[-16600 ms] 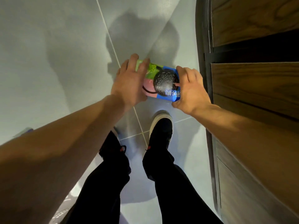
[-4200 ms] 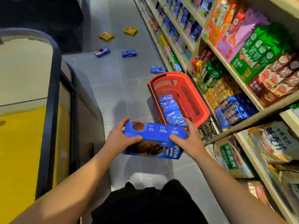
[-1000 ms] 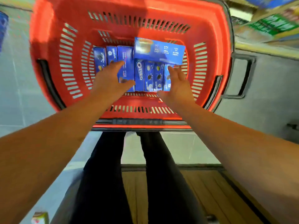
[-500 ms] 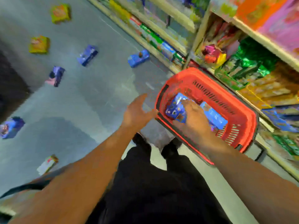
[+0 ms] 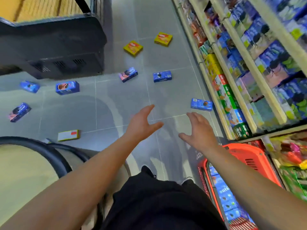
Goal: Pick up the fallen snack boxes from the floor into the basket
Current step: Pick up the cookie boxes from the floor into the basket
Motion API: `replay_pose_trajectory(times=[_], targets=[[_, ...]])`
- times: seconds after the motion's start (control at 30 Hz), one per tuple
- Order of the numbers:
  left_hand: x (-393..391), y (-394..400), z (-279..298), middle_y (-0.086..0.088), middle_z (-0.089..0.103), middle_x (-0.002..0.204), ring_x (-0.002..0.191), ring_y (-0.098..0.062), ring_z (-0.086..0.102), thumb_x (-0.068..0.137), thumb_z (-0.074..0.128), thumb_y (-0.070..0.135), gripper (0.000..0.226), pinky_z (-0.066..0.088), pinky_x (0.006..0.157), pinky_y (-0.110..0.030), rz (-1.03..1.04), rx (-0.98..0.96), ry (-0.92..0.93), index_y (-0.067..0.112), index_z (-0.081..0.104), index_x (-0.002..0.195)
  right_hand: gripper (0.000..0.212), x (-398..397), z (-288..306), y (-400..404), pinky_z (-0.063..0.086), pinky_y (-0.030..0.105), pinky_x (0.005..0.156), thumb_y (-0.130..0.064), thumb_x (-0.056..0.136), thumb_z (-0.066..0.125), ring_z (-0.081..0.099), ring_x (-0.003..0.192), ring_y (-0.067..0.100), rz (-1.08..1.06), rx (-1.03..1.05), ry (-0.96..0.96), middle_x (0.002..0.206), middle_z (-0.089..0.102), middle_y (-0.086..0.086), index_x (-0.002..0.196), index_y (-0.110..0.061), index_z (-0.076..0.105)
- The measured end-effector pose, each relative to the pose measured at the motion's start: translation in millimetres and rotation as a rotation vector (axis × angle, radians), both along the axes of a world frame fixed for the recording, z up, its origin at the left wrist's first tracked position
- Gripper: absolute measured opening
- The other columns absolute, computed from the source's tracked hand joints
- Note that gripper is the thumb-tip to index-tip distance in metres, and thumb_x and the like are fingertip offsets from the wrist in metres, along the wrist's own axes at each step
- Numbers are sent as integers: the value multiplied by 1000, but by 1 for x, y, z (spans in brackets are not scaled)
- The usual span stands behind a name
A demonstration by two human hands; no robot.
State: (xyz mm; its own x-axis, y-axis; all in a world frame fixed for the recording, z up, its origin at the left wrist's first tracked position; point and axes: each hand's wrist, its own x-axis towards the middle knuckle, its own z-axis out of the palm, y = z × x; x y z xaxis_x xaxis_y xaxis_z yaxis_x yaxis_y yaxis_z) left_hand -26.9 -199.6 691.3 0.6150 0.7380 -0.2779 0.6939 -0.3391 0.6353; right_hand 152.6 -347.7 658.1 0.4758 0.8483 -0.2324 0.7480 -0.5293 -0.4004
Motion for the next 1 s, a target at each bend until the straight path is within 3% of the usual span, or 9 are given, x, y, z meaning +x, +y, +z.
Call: replay_pose_trajectory(times=[0.37,1.0], targets=[[27,101,-6,2,38,151,138,-18,36,81,68,48,78,28,113,-33,7,-17,37,26,33,147,86,47,-3,93,28,37,113,-48,79,71,33,140,28,33,-80,-51,152,36,7,149,-16,32],[312,222,-64,6,40,150,137,-15,37,81,71,41,76,28,109,-26,-33,-170,68,28,36,146,90,328,-62,194,33,40,112,-49,77,72,33,140,28,1,-294,27,151,38,7,149,-15,30]])
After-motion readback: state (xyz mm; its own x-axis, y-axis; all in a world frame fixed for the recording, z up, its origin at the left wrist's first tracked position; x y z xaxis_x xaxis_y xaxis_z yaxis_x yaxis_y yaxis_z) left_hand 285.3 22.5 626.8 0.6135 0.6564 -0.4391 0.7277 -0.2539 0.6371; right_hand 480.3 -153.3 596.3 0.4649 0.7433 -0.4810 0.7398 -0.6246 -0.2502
